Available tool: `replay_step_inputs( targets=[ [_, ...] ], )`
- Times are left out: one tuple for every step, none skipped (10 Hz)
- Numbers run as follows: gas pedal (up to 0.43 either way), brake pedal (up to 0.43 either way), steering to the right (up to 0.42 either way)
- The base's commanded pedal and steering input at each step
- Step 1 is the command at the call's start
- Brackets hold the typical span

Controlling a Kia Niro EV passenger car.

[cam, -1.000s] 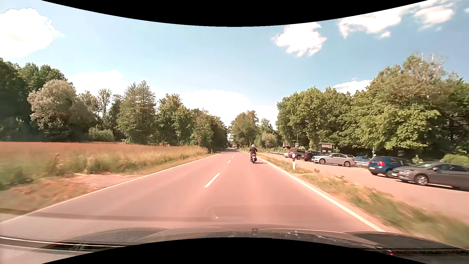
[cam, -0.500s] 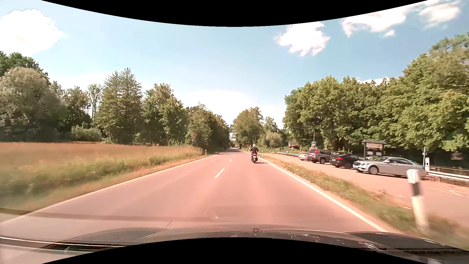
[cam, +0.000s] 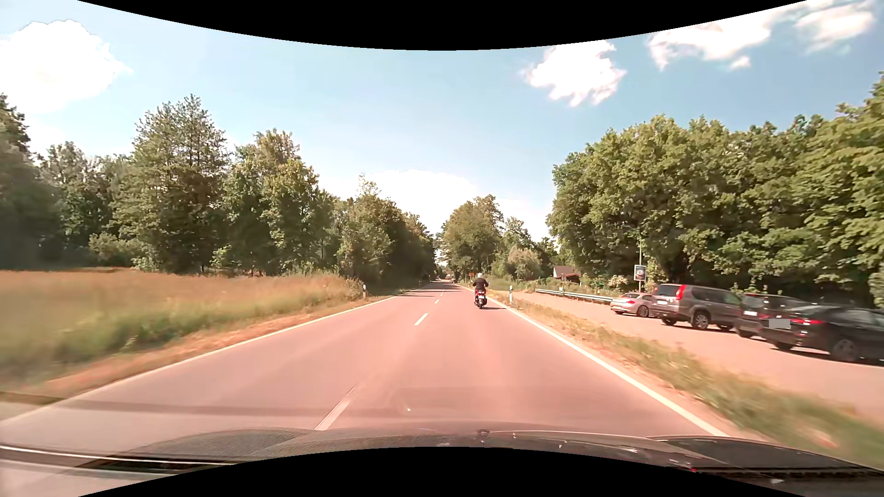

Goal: Follow the waypoints while adhering to traffic rules and regulations

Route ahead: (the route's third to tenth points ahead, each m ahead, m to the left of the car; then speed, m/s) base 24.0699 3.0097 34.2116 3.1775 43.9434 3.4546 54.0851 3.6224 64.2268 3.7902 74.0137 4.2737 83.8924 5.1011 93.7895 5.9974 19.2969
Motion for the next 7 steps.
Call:
replay_step_inputs(
  targets=[
    [0.169, 0.006, -0.004],
    [0.177, 0.006, -0.004],
    [0.177, 0.006, -0.004],
    [0.177, 0.006, -0.004],
    [0.177, 0.006, -0.004],
    [0.189, 0.006, -0.004],
    [0.189, 0.006, -0.004]
  ],
)
